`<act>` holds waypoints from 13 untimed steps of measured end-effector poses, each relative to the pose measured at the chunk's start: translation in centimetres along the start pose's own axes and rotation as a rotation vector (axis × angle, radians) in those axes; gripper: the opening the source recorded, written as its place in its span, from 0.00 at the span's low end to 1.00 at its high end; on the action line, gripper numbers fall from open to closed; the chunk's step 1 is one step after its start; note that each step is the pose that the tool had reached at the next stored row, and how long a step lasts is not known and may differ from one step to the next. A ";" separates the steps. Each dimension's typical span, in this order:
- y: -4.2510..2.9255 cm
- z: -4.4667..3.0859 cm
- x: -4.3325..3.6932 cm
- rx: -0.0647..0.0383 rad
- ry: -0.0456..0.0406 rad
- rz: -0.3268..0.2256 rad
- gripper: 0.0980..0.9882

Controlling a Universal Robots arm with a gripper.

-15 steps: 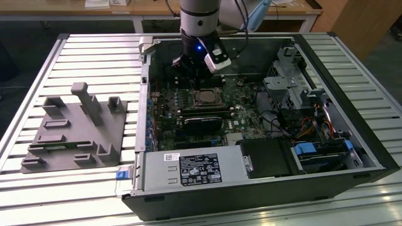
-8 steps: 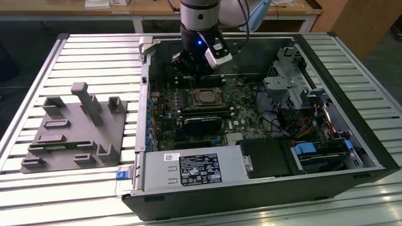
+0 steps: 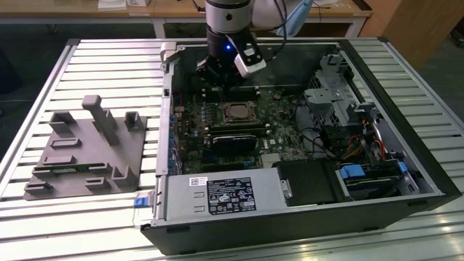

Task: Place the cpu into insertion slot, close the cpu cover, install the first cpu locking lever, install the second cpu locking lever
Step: 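Install the first cpu locking lever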

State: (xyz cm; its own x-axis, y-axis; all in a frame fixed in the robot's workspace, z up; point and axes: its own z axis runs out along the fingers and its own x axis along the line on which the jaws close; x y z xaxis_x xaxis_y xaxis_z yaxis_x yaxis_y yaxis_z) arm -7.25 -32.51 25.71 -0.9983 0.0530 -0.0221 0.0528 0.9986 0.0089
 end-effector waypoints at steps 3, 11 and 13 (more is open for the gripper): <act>-0.04 -0.02 0.83 0.000 -0.0008 0.000 0.01; -0.15 -0.06 2.83 -0.014 -0.0021 0.000 0.01; -0.16 -0.06 3.08 -0.039 -0.0015 0.001 0.01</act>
State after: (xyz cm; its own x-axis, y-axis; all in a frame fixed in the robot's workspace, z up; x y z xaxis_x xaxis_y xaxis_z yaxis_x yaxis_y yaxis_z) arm -10.34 -32.51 25.69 -0.9983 0.0539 -0.0236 0.0527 0.9975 0.0476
